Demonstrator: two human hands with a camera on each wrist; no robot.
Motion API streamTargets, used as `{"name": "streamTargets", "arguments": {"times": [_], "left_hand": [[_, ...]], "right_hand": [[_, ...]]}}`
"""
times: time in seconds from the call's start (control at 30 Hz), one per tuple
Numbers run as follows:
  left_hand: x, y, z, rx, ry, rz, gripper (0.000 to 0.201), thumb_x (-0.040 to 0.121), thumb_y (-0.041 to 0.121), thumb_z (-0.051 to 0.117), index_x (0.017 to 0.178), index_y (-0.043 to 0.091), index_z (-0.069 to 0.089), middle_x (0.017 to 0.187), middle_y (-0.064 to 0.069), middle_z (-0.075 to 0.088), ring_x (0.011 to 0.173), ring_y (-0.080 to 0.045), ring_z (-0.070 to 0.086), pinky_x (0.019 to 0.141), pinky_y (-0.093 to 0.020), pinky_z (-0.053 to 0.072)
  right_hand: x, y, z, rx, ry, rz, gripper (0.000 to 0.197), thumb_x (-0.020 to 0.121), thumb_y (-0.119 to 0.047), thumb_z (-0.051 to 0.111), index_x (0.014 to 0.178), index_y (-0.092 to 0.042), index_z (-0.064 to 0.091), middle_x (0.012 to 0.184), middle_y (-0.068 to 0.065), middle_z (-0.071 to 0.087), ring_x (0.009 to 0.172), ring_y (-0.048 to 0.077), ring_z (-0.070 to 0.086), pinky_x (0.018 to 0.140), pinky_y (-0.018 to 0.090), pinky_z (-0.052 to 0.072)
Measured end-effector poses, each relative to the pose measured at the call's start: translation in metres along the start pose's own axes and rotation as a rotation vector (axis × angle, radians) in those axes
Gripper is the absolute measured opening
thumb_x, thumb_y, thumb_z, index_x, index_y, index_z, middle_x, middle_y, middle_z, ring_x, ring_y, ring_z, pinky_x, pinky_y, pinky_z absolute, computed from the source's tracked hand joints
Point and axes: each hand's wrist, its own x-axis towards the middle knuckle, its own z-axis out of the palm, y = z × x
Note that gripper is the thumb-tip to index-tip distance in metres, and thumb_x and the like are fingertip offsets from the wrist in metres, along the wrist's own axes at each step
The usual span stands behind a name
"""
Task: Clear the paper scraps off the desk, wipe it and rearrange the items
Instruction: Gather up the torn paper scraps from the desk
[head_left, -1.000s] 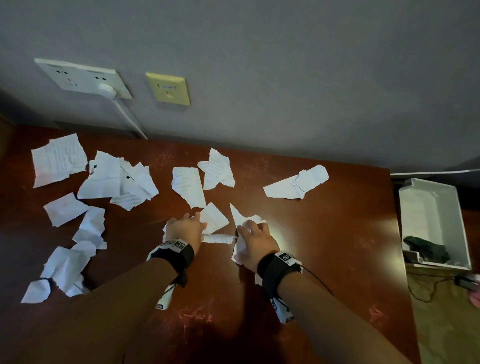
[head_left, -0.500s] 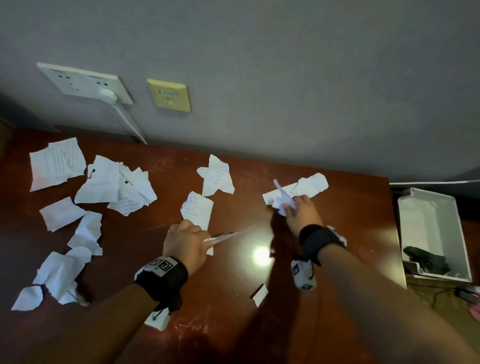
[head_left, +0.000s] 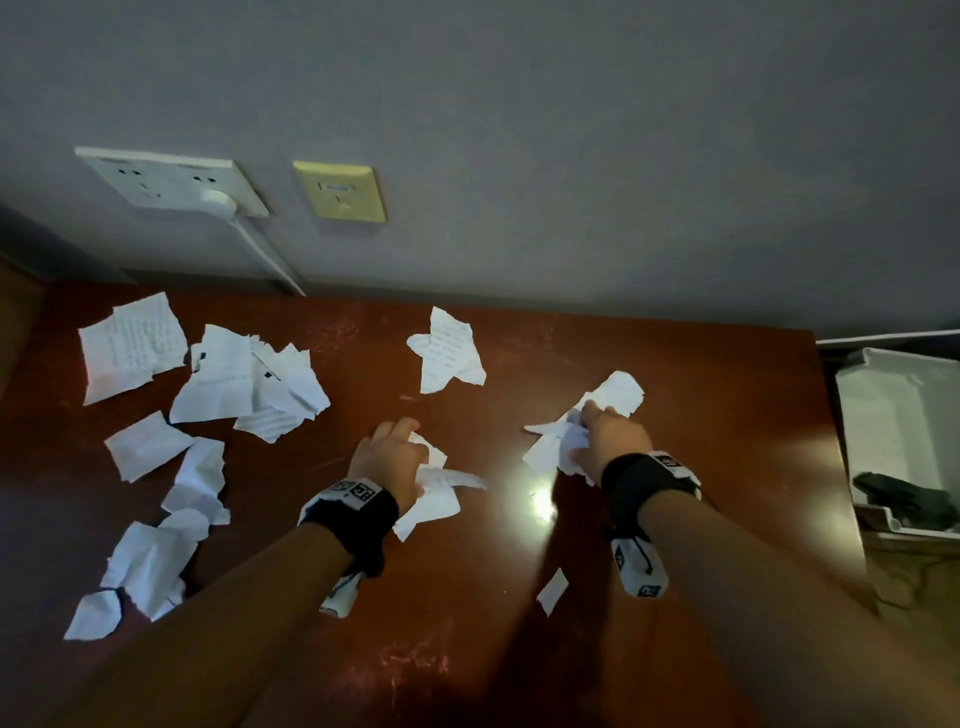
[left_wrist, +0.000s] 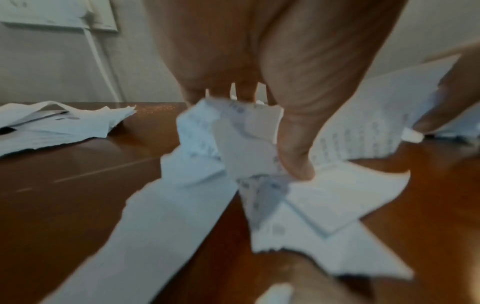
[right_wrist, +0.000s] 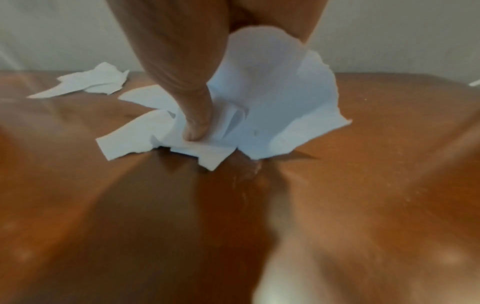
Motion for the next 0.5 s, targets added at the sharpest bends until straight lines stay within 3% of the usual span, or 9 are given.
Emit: {"name": "streamTargets", "arguments": {"times": [0.07,0.2,0.37,0.5], "left_hand": [[0.0,0.001,0.004,0.03,0.018,0.011,0.041,0.086,0.034,0.073,0.124,0.026,0.06,0.143,0.003,0.042,0.129,-0.02,0.039,0.104,-0.035,0.038],[0.005,0.007,0.001,-0.073,0.016,-0.007,0.047,0.085,0.023,0.075,0.121,0.025,0.044,0.121,-0.001,0.06,0.114,-0.024,0.054,0.096,-0.037,0.047],[0.044,0.008,-0.038,-0.309,-0.019,-0.024,0.081,0.091,0.02,0.067,0.155,0.027,0.017,0.137,-0.009,0.055,0.12,-0.028,0.058,0.101,-0.041,0.049],[0.094,0.01,-0.062,-0.254,0.036,-0.04,0.104,0.089,0.019,0.07,0.154,0.037,-0.01,0.108,-0.006,0.064,0.077,-0.021,0.067,0.072,-0.038,0.061]], "right_hand": [[-0.011,-0.003,0.012,-0.034,0.005,-0.031,0.038,0.091,-0.019,0.055,0.128,-0.022,0.045,0.106,0.005,0.058,0.101,0.026,0.062,0.082,0.032,0.051],[-0.035,-0.012,0.027,-0.061,0.032,-0.049,0.03,0.095,-0.018,0.048,0.124,-0.022,0.049,0.11,0.008,0.064,0.101,0.029,0.063,0.082,0.036,0.05],[-0.041,-0.01,0.039,-0.114,0.093,-0.108,0.029,0.094,-0.025,0.047,0.124,-0.027,0.048,0.1,0.002,0.067,0.092,0.025,0.066,0.074,0.031,0.05],[-0.037,-0.009,0.035,-0.187,0.1,-0.127,0.036,0.095,-0.026,0.047,0.13,-0.025,0.046,0.106,0.004,0.066,0.097,0.026,0.064,0.071,0.03,0.046]]}}
